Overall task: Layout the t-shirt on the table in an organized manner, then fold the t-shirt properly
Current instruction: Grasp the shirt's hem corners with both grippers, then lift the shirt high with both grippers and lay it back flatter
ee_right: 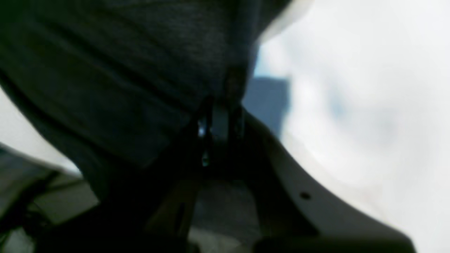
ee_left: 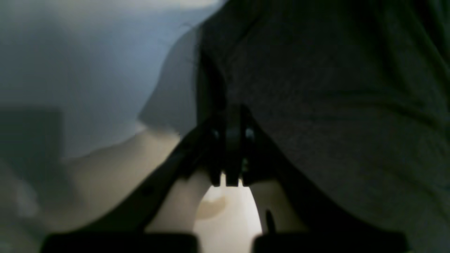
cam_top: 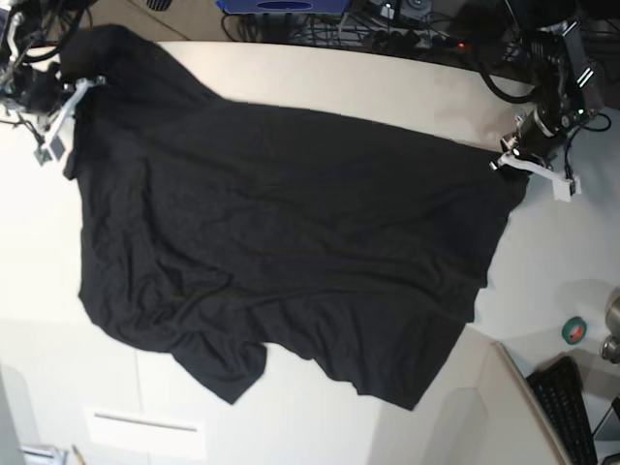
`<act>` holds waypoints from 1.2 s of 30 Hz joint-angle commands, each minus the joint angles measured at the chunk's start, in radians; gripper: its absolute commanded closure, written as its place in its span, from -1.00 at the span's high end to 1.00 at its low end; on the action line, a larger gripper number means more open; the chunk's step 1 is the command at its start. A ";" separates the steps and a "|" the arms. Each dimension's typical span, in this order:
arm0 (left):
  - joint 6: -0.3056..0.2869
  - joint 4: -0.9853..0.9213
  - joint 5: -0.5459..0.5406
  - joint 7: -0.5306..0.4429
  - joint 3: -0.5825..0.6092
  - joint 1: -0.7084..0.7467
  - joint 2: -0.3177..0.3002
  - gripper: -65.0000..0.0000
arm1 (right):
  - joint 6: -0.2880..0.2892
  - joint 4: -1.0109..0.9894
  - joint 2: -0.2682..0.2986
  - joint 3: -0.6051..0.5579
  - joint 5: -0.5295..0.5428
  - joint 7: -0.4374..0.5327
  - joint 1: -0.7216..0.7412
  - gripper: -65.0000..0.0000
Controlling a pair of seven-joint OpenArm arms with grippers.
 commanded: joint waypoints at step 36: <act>0.168 -0.445 -0.025 -0.035 0.511 -1.349 0.011 -1.00 | 0.005 -0.497 0.234 -0.040 -0.619 -0.080 1.504 -1.00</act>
